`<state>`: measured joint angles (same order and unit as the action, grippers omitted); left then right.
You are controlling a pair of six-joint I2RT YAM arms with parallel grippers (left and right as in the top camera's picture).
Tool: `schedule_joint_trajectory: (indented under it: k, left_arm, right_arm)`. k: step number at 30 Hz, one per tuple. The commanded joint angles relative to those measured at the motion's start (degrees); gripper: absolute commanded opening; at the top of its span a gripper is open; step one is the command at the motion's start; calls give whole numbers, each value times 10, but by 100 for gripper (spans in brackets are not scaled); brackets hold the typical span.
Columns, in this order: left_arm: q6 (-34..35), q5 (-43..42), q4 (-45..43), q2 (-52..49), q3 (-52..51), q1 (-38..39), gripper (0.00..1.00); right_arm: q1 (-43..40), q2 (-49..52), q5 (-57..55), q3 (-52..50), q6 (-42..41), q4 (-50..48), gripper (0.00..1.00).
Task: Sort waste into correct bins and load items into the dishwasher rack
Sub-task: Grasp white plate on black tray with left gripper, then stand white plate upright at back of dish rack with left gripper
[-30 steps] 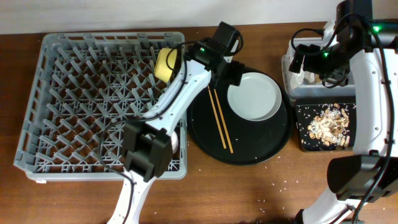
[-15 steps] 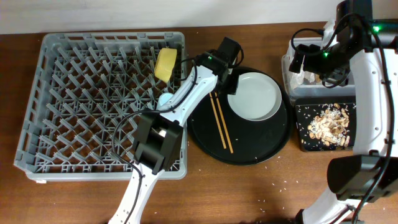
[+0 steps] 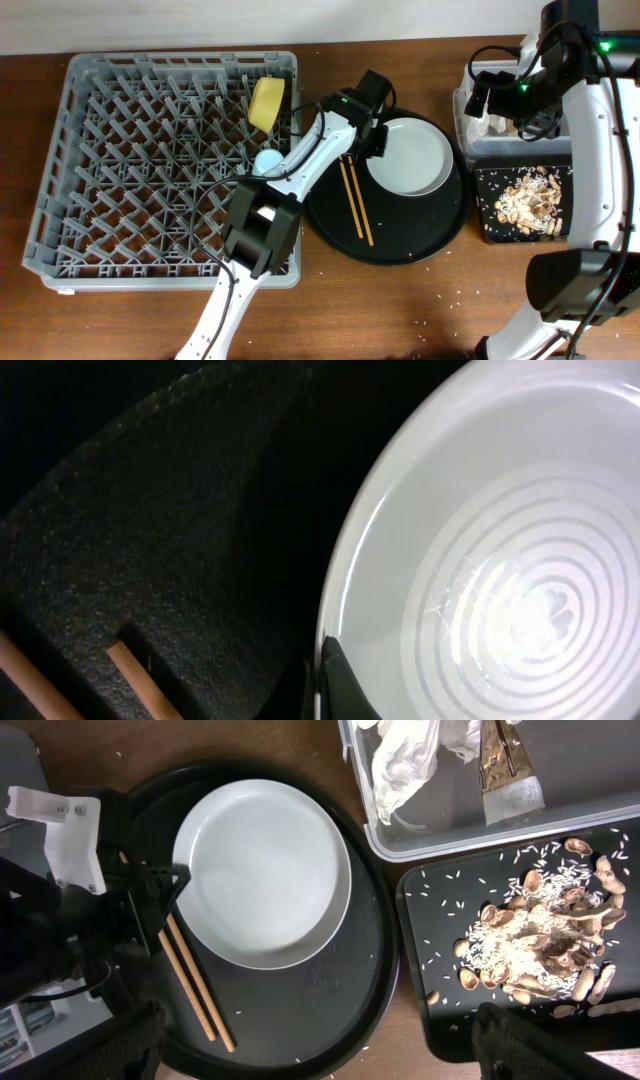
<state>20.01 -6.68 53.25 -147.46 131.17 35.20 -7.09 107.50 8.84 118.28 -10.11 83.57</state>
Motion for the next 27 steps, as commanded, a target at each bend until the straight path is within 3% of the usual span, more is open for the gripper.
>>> schedule_joint_trajectory:
  k: [1,7,13,19,21,27]
  left_arm:
    - [-3,1,5,-10,2,7,1]
    - [-6,31,72,31,83,-24,0]
    - [-127,74,163,98,220,-88,0]
    - [-294,353,180,143,245,-140,0]
    - [-320,403,181,143,245,-155,0]
    - [-311,460,175,140,244,-206,0]
  right_arm:
    - [3,-6,-7,9,3,0,98]
    - [3,-6,-7,9,3,0,98]
    - [3,-6,-7,9,3,0,99]
    - [3,-6,-7,9,3,0,98]
    - [3,-6,-7,9,3,0,98]
    - [3,-6,-7,9,3,0,98]
